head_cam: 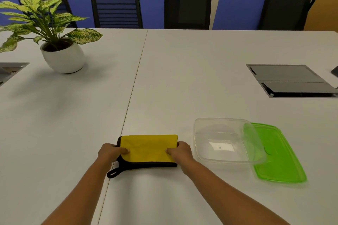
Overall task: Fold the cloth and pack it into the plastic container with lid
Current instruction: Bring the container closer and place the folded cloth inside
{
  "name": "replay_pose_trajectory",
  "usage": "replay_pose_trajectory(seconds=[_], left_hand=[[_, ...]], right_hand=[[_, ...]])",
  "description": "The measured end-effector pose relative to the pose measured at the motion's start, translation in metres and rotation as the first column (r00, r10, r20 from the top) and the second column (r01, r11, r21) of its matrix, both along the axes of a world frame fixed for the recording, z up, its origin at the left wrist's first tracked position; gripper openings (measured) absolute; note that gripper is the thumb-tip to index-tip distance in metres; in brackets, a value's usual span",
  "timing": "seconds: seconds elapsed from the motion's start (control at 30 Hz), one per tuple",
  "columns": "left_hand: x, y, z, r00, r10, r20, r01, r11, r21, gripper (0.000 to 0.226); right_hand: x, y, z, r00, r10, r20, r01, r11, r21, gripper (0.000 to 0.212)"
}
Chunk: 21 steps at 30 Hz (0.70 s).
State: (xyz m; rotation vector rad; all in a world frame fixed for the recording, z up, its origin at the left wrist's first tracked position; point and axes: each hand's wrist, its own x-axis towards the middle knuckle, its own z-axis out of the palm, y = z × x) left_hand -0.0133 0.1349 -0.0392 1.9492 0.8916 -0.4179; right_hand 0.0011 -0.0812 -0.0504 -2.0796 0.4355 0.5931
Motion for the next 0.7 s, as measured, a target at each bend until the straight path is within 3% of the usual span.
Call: replay_pose_trajectory(seconds=[0.23,0.47,0.7], left_hand=[[0.006,-0.007,0.052,0.987,0.017,0.162,0.003,0.993,-0.12,0.043],[0.019,-0.06,0.079,0.975,-0.076,0.209,0.118,0.973,-0.198,0.016],[0.028,-0.138,0.09,0.948,-0.2,0.246,0.263,0.93,-0.257,0.045]], right_hand=[[0.008,-0.021,0.036,0.981,0.014,0.193,-0.029,0.997,0.077,0.041],[0.017,-0.086,0.069,0.966,-0.085,0.246,0.052,0.989,0.138,0.041],[0.014,-0.162,0.08,0.946,-0.248,0.21,0.204,0.956,0.211,0.037]])
